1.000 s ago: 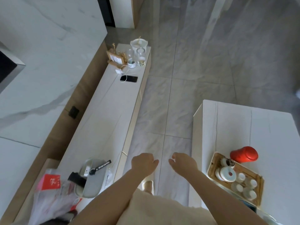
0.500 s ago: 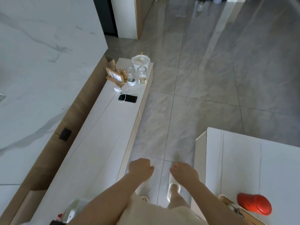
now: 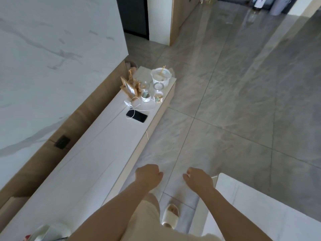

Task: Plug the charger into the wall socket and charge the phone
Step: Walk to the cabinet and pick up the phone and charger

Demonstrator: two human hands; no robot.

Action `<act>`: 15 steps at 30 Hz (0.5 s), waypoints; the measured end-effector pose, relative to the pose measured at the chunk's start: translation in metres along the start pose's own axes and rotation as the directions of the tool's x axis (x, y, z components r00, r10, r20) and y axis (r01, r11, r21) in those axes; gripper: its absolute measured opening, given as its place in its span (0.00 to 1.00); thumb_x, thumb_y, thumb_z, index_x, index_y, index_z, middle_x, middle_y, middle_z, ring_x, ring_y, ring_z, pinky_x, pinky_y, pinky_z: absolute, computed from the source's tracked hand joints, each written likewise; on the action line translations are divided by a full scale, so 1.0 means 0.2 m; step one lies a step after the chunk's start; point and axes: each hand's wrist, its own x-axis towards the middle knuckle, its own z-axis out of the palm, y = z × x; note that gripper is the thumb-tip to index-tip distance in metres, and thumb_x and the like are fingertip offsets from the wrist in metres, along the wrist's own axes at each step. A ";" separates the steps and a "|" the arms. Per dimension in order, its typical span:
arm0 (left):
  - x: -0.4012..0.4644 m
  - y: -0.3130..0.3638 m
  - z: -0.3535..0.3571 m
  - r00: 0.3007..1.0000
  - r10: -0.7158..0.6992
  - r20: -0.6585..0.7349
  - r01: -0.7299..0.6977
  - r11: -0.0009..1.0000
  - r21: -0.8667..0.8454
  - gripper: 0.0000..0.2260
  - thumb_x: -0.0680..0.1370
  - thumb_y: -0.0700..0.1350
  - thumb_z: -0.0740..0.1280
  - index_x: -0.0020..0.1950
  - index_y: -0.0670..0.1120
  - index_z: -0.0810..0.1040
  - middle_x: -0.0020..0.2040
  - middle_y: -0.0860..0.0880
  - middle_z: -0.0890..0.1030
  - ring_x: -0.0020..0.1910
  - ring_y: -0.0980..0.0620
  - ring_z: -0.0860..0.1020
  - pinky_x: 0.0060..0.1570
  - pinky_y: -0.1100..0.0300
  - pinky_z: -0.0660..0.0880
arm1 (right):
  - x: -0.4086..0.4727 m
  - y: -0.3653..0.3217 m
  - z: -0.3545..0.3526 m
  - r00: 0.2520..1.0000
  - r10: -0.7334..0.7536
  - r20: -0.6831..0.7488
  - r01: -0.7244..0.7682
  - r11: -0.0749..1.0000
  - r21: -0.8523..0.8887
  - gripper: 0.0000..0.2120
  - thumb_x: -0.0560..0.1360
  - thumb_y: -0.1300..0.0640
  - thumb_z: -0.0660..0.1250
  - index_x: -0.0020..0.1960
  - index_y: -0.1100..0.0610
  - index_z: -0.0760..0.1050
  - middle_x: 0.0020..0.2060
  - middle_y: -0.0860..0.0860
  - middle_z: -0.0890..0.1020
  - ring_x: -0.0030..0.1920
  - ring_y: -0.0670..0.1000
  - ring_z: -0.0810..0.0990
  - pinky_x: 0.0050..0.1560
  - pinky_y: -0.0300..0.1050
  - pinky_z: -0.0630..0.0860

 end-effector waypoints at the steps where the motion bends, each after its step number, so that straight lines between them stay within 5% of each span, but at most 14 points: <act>1: 0.03 0.02 -0.03 1.000 -0.010 -0.003 0.010 1.000 -0.001 0.18 0.80 0.56 0.54 0.61 0.49 0.77 0.61 0.51 0.79 0.61 0.52 0.76 0.59 0.59 0.72 | 0.04 0.01 -0.04 1.000 -0.004 0.007 0.004 1.000 -0.013 0.17 0.78 0.49 0.54 0.57 0.58 0.75 0.55 0.55 0.81 0.57 0.55 0.78 0.55 0.45 0.72; 15: 0.73 0.12 -0.47 0.997 -0.076 0.033 0.078 0.995 -0.064 0.18 0.78 0.57 0.55 0.59 0.49 0.77 0.59 0.51 0.79 0.59 0.50 0.77 0.58 0.57 0.74 | 0.70 -0.17 -0.54 0.990 -0.142 0.010 0.141 0.978 -0.151 0.18 0.79 0.47 0.55 0.60 0.56 0.74 0.57 0.53 0.80 0.59 0.54 0.78 0.58 0.47 0.73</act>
